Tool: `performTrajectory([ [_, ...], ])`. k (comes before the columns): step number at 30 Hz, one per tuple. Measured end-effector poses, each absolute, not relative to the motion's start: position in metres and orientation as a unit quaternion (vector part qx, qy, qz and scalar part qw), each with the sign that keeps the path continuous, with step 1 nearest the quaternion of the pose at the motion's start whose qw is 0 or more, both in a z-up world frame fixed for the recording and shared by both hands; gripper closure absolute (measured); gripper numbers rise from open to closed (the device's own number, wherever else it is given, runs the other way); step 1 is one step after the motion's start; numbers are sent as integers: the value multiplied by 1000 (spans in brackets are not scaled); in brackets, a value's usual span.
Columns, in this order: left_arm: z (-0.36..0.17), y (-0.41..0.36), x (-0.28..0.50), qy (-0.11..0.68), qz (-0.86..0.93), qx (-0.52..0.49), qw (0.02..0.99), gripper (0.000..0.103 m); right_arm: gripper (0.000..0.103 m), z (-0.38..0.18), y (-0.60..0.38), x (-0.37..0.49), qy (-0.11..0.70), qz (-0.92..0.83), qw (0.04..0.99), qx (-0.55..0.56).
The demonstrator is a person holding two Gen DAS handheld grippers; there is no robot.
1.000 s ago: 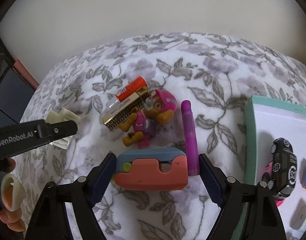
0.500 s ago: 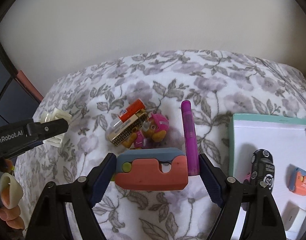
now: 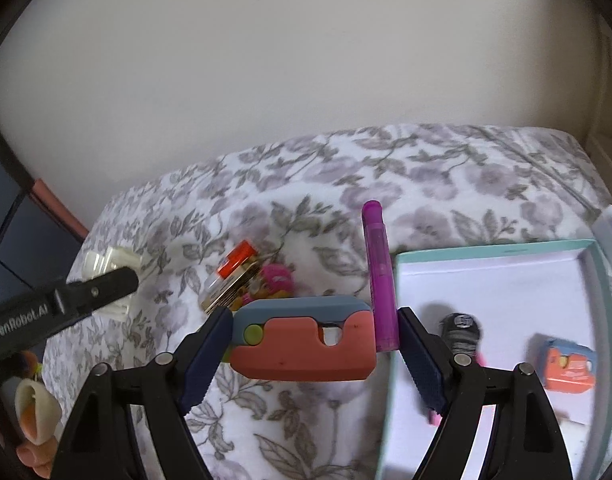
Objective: Organize rigid objects
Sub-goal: 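Carry the clip, pink knife and lighter into the tray and open both tools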
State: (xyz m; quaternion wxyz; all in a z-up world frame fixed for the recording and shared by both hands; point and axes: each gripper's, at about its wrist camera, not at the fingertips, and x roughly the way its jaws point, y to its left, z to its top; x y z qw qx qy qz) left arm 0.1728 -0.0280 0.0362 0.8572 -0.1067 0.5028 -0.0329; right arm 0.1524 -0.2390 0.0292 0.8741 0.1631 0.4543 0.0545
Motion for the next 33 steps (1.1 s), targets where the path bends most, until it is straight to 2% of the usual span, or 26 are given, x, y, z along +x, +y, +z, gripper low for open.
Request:
performTrajectory([
  [16,51,-131,153,500,-110,-37,858,55,19,46,-367,119,414,-42,873,255],
  [24,41,-194,134,514,-163,11,842,55,19,29,-419,101,437,-113,850,272],
  [33,7,-254,113,540,-199,78,814,55,19,6,-437,96,465,-133,829,279],
])
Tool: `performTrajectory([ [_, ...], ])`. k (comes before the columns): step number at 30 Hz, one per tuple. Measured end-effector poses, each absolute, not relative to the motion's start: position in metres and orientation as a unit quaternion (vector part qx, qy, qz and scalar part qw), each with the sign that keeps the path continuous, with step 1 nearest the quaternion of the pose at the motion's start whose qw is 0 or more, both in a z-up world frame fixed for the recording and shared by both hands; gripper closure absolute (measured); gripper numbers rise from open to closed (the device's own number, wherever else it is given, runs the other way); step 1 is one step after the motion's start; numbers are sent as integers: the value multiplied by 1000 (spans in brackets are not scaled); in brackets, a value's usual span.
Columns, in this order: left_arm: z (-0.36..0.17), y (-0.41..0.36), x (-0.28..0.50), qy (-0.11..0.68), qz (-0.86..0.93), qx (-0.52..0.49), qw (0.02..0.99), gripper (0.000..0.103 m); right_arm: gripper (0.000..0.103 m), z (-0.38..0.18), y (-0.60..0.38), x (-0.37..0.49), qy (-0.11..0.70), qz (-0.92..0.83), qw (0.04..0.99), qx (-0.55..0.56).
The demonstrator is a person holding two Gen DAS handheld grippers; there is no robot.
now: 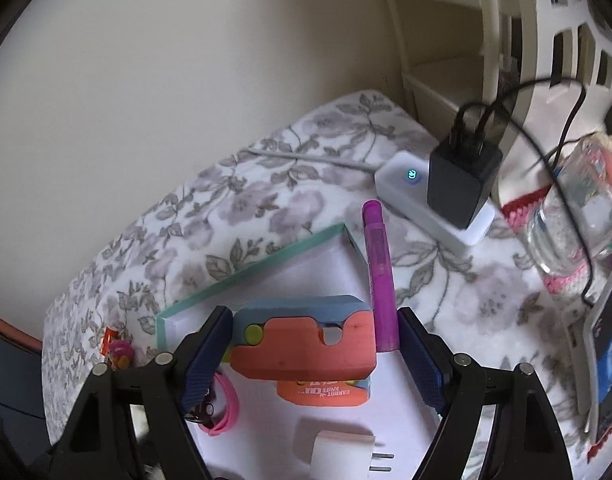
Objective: Organize rigid objects
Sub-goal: 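Carry the clip, pink knife and lighter into the tray and open both tools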
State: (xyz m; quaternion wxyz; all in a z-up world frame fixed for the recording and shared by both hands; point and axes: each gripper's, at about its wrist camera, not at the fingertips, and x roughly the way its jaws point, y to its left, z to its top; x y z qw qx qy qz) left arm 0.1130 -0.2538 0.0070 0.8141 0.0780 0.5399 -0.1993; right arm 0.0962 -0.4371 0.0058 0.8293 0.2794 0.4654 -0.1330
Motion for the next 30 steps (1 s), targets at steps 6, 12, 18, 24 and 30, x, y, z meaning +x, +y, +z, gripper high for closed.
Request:
performTrajectory([
  [6,-15,-268,106,557,-197,101,801,55,19,-15,-433,100,488,-128,816,282],
  [12,-25,-277,102,559,-199,119,796,55,19,-24,-424,106,504,-130,812,264],
  [18,-28,-280,101,562,-197,127,793,55,19,-19,-413,111,505,-118,821,239],
  [24,-22,-277,101,559,-195,126,796,54,19,-2,-406,113,492,-114,833,224],
  [30,-8,-270,103,550,-196,113,804,44,19,17,-406,110,476,-115,844,218],
])
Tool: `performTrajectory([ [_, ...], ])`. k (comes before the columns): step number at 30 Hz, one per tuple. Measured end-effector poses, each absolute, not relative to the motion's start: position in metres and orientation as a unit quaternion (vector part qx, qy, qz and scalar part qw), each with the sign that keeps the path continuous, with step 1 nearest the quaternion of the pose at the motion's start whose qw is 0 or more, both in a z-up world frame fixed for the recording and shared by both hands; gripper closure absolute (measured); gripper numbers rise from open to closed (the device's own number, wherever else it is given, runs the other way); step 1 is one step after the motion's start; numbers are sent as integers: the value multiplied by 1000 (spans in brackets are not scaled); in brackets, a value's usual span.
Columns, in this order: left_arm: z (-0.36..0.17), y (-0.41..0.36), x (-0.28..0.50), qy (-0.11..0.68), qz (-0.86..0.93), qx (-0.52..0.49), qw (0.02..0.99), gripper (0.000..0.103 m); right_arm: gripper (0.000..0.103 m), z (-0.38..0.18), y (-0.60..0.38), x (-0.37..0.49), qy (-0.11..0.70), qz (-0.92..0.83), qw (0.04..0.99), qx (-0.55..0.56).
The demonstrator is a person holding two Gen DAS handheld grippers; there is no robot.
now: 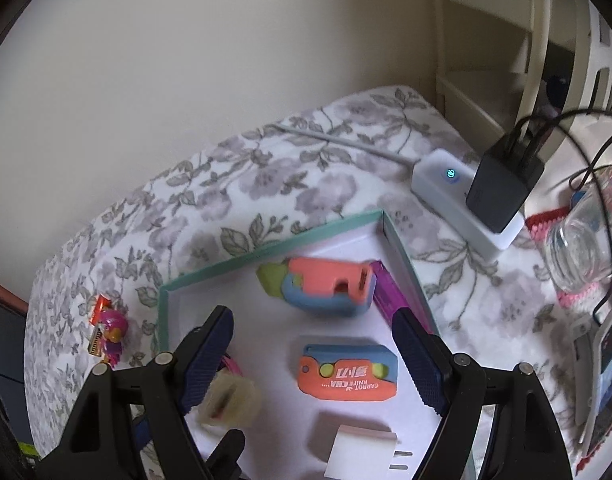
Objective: Organize rigid objects
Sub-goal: 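Carry the clip, pink knife and lighter into the tray and open both tools, then move both tools back over the figurine, battery and glue stick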
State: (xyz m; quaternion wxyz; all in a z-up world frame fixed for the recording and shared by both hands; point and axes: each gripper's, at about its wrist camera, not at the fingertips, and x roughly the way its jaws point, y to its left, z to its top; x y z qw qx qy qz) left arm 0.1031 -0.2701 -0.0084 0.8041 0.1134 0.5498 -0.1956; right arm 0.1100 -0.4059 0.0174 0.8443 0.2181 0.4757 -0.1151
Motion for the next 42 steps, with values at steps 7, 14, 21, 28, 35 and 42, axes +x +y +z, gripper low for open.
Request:
performTrajectory([
  [7,13,-249,113,532,-180,86,823,44,19,38,-411,104,452,-116,857,219],
  [14,28,-215,128,523,-152,44,837,44,19,50,-411,100,445,-121,862,211],
  [21,30,-178,142,524,-105,3,846,40,15,45,-402,106,455,-121,861,194],
  [28,27,-154,151,525,-64,-18,849,21,3,38,-394,111,462,-115,859,187],
  [35,27,-144,153,519,-41,-16,853,17,0,39,-382,114,465,-117,862,164],
  [42,23,-115,162,521,2,-34,853,17,0,29,-351,126,479,-92,860,148],
])
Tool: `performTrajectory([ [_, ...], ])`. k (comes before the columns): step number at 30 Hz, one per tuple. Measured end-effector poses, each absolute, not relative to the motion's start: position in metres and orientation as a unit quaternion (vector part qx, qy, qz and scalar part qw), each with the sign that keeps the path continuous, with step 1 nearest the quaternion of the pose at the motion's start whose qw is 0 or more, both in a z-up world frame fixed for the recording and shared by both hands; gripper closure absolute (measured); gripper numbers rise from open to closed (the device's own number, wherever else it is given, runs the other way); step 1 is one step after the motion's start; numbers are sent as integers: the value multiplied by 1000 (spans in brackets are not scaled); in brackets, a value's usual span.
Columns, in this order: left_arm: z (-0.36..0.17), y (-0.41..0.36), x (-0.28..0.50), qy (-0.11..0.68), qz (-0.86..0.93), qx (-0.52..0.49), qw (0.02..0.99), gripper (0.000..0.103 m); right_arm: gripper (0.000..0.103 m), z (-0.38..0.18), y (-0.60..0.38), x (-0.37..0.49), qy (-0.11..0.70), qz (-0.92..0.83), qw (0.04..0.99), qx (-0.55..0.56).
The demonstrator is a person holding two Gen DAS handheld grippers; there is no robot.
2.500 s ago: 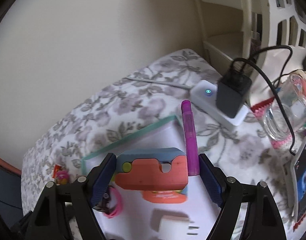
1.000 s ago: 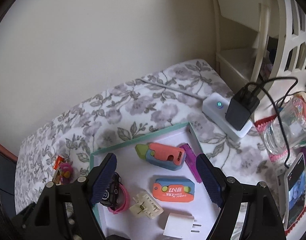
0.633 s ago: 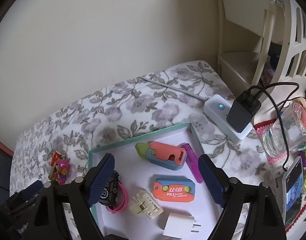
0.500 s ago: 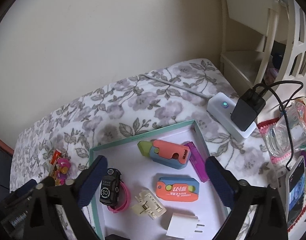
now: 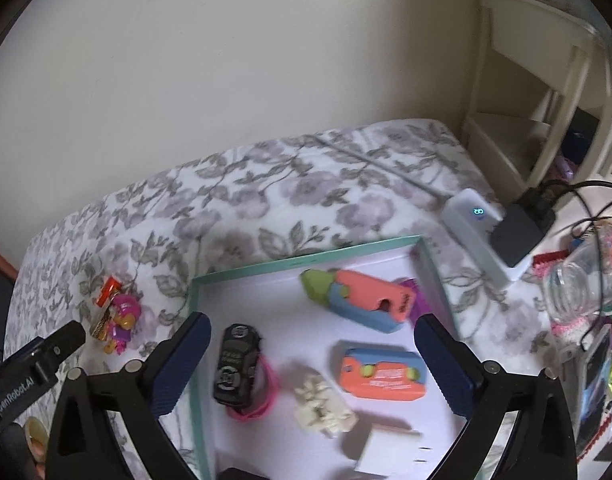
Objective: Organize rigid objects
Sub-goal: 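Move both tools back over the figurine, battery and glue stick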
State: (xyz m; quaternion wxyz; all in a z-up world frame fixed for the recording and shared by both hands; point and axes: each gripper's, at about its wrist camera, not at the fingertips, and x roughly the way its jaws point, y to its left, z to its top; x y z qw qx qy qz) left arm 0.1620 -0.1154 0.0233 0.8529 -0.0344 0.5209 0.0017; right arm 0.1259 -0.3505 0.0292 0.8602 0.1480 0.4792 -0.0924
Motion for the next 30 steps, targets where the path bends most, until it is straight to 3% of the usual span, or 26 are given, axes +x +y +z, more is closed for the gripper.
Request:
performTrajectory([
  [21,18,29,176,522,114,-137,834,16,0,17,-224,160,494,31,860,128],
  [30,2,51,185,531,115,-146,827,16,0,0,-203,172,494,38,860,123],
])
